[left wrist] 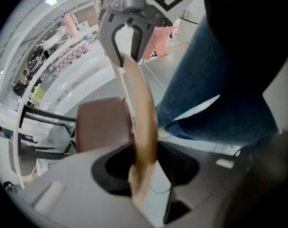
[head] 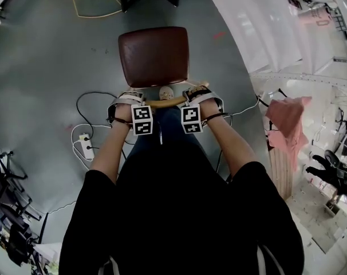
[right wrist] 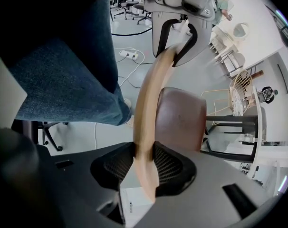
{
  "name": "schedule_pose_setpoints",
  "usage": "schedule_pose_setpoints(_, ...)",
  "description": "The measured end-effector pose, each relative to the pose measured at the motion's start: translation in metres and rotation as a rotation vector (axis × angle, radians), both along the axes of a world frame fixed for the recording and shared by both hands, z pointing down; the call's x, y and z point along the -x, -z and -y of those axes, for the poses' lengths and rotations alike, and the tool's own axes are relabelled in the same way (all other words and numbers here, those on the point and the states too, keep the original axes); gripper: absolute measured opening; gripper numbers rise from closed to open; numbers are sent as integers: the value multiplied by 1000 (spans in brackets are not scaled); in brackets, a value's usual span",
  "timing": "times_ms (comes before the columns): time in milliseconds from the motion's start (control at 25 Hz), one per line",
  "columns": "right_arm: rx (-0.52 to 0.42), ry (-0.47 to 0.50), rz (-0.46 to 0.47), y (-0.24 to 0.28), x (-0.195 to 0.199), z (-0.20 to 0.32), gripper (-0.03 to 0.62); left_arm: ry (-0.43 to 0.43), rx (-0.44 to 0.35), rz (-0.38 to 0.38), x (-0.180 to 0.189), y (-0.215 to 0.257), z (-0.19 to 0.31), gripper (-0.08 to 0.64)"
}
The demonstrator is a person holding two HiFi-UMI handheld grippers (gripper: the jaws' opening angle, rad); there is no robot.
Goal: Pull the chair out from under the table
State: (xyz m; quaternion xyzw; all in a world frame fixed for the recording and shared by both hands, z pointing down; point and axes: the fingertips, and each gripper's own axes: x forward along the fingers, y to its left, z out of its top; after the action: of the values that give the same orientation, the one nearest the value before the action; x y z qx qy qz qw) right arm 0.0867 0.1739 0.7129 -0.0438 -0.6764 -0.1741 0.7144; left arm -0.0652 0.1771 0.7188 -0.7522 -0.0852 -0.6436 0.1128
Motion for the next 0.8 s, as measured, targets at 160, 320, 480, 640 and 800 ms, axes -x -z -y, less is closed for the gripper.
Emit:
schedule_pose_setpoints(160, 6, -8, -1, 1, -1, -14, 138, -6, 5, -2, -1, 0, -13, 163)
schedule_pose_setpoints(320, 13, -15, 4, 1, -3, -26, 138, -5, 13, -13, -3, 1, -25, 163)
schedule_pose_setpoints(480, 21, -17, -1, 2, -4, -30, 138, 4, 21, -23, -4, 2, -30, 166)
schedule_pose_setpoints(640, 27, -20, 0, 4, -7, -22, 138, 24, 14, -44, -8, 4, -22, 169)
schedule_pose_setpoints(800, 26, -38, 12, 6, -5, -14, 138, 36, 1, -38, -6, 5, -12, 170)
